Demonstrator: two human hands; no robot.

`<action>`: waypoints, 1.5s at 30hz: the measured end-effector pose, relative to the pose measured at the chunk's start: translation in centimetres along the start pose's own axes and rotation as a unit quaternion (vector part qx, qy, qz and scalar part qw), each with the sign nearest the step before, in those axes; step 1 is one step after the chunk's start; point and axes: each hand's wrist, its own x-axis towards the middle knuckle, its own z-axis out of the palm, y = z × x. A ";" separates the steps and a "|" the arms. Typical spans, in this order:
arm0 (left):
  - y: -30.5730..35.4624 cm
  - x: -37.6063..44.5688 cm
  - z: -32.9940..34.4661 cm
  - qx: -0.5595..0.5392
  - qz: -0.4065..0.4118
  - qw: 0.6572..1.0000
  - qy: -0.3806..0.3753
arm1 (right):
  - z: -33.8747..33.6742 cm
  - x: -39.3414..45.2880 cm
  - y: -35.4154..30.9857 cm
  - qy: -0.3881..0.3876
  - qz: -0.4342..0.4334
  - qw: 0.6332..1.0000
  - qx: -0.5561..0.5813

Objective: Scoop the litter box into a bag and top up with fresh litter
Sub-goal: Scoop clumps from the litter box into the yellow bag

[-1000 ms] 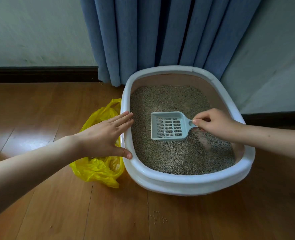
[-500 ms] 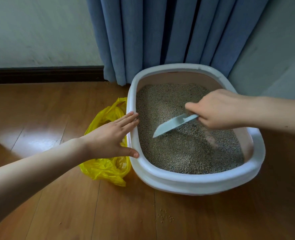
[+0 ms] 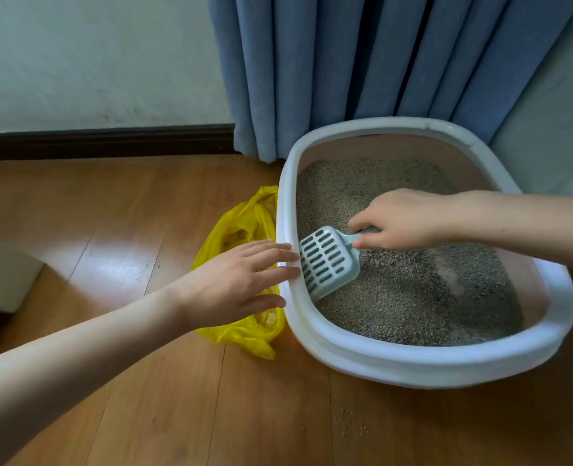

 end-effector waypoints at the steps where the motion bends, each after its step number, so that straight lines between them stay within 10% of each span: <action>1: 0.1 -0.1 0.1 0.003 0.011 1.000 0.002 | 0.5 0.4 -0.1 -0.014 0.004 1.000 0.011; 6: 1.6 0.6 0.7 -0.004 0.043 0.999 -0.010 | 3.6 0.4 -0.5 -0.062 0.019 0.992 0.110; 20: 1.9 1.3 1.6 -0.029 0.031 0.999 -0.010 | -3.4 -2.0 6.0 -0.059 0.158 0.981 -0.099; 32: 1.9 1.3 1.7 -0.017 0.037 0.999 0.011 | 3.7 -2.3 -1.7 -0.105 0.021 0.984 0.140; 45: 1.9 1.3 2.0 -0.025 0.035 0.999 0.032 | -1.9 -9.8 9.5 -0.132 0.100 0.967 -0.193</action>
